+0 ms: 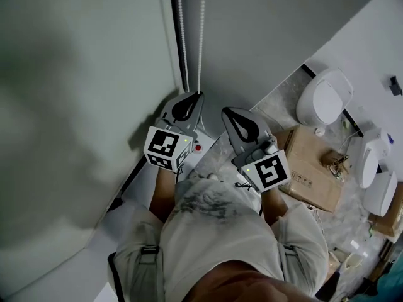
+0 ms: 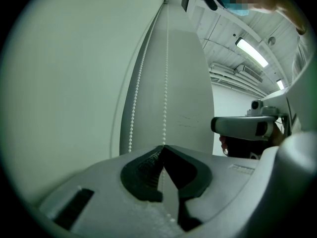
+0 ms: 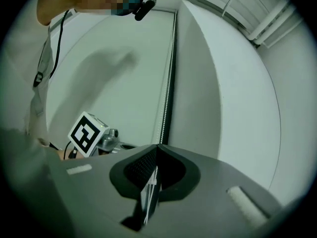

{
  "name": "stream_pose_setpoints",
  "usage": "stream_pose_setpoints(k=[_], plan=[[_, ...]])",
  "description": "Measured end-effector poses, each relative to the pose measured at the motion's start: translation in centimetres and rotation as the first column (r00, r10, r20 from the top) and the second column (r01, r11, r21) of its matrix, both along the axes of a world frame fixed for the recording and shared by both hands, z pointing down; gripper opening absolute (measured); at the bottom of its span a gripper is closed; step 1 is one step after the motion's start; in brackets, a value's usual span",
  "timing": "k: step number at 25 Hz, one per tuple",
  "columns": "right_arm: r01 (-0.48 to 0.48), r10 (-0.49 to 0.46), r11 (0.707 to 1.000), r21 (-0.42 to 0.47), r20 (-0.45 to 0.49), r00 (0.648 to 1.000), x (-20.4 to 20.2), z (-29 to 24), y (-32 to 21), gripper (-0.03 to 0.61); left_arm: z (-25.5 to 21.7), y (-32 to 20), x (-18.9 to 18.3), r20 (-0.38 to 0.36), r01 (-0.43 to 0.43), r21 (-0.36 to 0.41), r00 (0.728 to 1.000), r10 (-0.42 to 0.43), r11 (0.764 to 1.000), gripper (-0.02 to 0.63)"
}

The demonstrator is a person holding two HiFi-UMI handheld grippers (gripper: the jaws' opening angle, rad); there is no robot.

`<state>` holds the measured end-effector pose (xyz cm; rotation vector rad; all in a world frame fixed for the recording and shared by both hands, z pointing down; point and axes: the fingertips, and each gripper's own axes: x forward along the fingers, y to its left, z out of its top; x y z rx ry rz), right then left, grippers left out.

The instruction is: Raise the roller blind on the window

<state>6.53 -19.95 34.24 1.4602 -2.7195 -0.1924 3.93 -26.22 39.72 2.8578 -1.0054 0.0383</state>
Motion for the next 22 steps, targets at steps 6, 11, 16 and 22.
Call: stream_pose_setpoints(k=[6,11,16,22], plan=[[0.071,-0.071,0.997,-0.018,0.025,0.997,-0.8,-1.6,0.3,0.011,0.3,2.2,-0.4,0.004,0.006,-0.017,1.0,-0.006,1.0,0.009],[0.129,-0.129,0.991,-0.021,0.012,0.992,-2.1,-2.9,-0.4,0.011,0.4,2.3,-1.2,0.014,0.029,-0.016,0.999,-0.029,0.999,0.009],[0.188,-0.188,0.982,-0.003,0.021,0.982,-3.6,-5.3,-0.2,0.037,0.4,3.4,-2.3,0.021,0.052,-0.017,0.998,-0.052,0.998,0.009],[0.233,-0.235,0.972,0.035,0.04,0.971,-4.9,-8.4,-0.3,0.077,1.0,4.5,-3.1,0.024,0.059,-0.02,0.998,-0.058,0.998,0.009]])
